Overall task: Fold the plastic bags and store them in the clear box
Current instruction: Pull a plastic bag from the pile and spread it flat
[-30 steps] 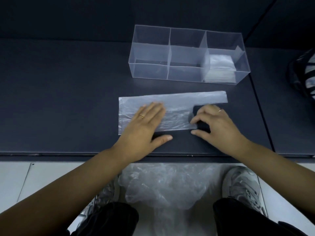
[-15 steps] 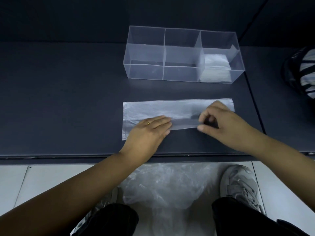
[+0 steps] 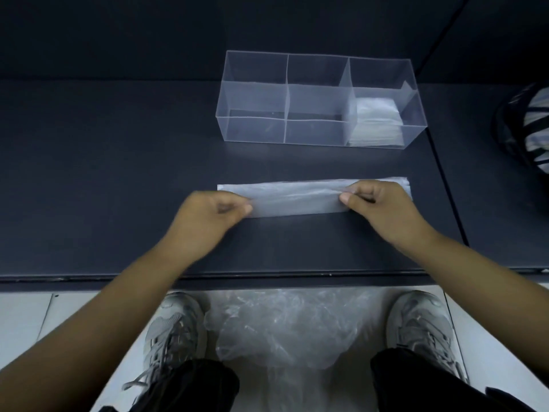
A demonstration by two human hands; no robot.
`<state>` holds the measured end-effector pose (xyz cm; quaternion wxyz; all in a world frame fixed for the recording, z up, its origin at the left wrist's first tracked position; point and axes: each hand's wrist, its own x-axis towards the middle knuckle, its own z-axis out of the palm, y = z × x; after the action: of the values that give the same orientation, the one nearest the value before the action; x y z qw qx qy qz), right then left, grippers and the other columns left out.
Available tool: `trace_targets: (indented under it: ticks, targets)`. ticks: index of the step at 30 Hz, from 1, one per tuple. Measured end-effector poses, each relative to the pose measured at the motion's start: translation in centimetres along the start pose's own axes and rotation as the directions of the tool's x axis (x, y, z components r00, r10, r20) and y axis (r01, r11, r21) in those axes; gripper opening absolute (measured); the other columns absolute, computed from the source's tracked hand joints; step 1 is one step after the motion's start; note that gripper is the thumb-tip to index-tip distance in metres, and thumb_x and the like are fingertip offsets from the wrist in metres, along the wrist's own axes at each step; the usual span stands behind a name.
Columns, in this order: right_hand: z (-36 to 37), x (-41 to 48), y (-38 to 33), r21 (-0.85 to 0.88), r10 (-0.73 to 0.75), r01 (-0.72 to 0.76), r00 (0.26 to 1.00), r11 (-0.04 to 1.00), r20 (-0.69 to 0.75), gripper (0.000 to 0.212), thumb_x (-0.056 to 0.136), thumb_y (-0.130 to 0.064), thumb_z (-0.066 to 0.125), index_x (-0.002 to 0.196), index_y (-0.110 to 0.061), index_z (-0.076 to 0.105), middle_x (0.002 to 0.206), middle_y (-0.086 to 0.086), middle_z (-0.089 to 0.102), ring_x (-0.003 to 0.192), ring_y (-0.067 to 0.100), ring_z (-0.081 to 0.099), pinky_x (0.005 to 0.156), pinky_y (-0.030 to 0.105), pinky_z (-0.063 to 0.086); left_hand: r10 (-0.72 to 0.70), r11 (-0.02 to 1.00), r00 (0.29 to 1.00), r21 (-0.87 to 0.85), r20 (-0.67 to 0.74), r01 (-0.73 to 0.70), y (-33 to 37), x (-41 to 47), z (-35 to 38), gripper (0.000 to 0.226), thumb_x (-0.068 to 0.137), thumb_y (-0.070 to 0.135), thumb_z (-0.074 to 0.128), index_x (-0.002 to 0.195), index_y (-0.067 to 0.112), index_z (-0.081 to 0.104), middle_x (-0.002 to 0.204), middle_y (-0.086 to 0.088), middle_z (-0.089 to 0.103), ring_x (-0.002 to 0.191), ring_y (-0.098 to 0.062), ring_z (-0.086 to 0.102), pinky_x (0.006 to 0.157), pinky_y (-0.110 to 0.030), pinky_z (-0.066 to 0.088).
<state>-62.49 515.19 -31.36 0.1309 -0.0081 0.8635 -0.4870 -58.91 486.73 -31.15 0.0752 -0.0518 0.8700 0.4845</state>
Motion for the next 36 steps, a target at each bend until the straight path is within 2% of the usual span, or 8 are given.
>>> trace_targets:
  ticks: [7, 10, 13, 17, 21, 25, 29, 36]
  targets:
    - [0.7, 2.0, -0.2, 0.143, 0.164, -0.148, 0.981, 0.978, -0.102, 0.015, 0.081, -0.012, 0.074, 0.072, -0.019, 0.064, 0.062, -0.006, 0.070, 0.056, 0.001, 0.063, 0.064, 0.010, 0.048, -0.313, 0.944, 0.943, -0.150, -0.112, 0.295, -1.3, 2.1, -2.5, 0.010, 0.088, 0.019, 0.066, 0.082, 0.016, 0.073, 0.066, 0.003, 0.070, 0.056, -0.007, 0.066, 0.056, -0.013, 0.049]
    - [0.8, 2.6, -0.3, 0.092, 0.179, -0.169, 0.977, 0.981, -0.115, 0.020, 0.079, -0.010, 0.075, 0.066, -0.019, 0.064, 0.051, -0.009, 0.065, 0.048, -0.002, 0.058, 0.058, 0.008, 0.046, 0.066, 0.957, 0.914, 0.283, -0.400, 0.054, -0.6, 0.9, -1.4, 0.014, 0.091, 0.017, 0.057, 0.088, 0.015, 0.071, 0.083, -0.001, 0.072, 0.073, -0.019, 0.067, 0.068, -0.024, 0.047]
    - [0.9, 2.9, -0.4, 0.044, 0.179, -0.175, 0.977, 0.984, -0.119, 0.024, 0.078, -0.008, 0.074, 0.059, -0.017, 0.062, 0.051, -0.006, 0.063, 0.053, 0.004, 0.059, 0.066, 0.020, 0.051, 0.495, 0.744, 0.861, 0.569, -0.119, -0.349, 1.1, -1.2, 2.2, 0.033, 0.096, 0.025, 0.043, 0.110, 0.008, 0.068, 0.107, -0.011, 0.068, 0.097, -0.032, 0.062, 0.091, -0.035, 0.046]
    - [0.8, 2.7, -1.1, 0.004, 0.197, -0.197, 0.976, 0.980, -0.093, 0.020, 0.079, -0.004, 0.069, 0.061, -0.013, 0.064, 0.067, 0.009, 0.067, 0.066, 0.018, 0.060, 0.085, 0.044, 0.053, 0.206, 0.587, 0.937, 0.730, 0.284, -0.350, 0.7, -1.6, 5.3, 0.078, 0.091, 0.061, 0.008, 0.153, 0.014, 0.013, 0.161, -0.003, 0.010, 0.148, -0.022, 0.004, 0.120, -0.040, 0.001]
    - [1.3, 2.2, -2.1, -0.221, 0.108, -0.153, 0.974, 0.963, -0.201, 0.012, 0.085, -0.009, 0.063, 0.097, -0.012, 0.064, 0.089, 0.008, 0.067, 0.083, 0.021, 0.061, 0.087, 0.040, 0.051, 0.159, 0.490, 0.948, 0.811, 0.278, -0.320, -0.8, -1.6, 5.7, 0.080, 0.087, 0.067, -0.003, 0.153, 0.021, -0.002, 0.161, 0.001, -0.005, 0.148, -0.023, -0.009, 0.118, -0.048, -0.005]
    - [4.5, 0.4, -3.8, -0.509, -0.462, 0.366, 0.884, 0.779, -0.070, 0.041, 0.087, -0.010, 0.058, 0.128, -0.008, 0.055, 0.124, 0.013, 0.056, 0.117, 0.029, 0.049, 0.105, 0.034, 0.034, 0.155, 0.520, 0.949, 0.794, 0.275, -0.316, -0.9, -1.5, 5.9, 0.078, 0.088, 0.065, 0.002, 0.152, 0.021, 0.003, 0.161, 0.001, 0.001, 0.148, -0.024, -0.004, 0.118, -0.054, 0.001]
    - [6.9, -0.4, -1.6, -0.604, -0.298, 0.484, 0.873, 0.633, 0.386, 0.060, 0.102, -0.040, 0.029, 0.153, -0.015, 0.011, 0.162, 0.001, 0.006, 0.148, 0.014, -0.001, 0.120, 0.033, -0.003, 0.173, 0.510, 0.948, 0.800, 0.266, -0.317, -1.4, -1.5, 6.0, 0.075, 0.086, 0.066, -0.003, 0.148, 0.025, -0.013, 0.160, 0.004, -0.009, 0.147, -0.021, -0.013, 0.117, -0.056, -0.004]
    - [0.0, -0.1, 3.4, -0.795, -0.128, 0.298, 0.954, 0.528, 0.272, 0.087, 0.080, -0.070, -0.005, 0.152, -0.020, -0.008, 0.157, -0.008, -0.019, 0.141, 0.004, -0.023, 0.116, 0.028, -0.015, 0.187, 0.498, 0.941, 0.798, 0.284, -0.339, -0.8, -1.6, 5.9, 0.077, 0.091, 0.063, 0.009, 0.151, 0.016, 0.021, 0.159, -0.003, 0.017, 0.147, -0.027, 0.011, 0.114, -0.061, 0.012]
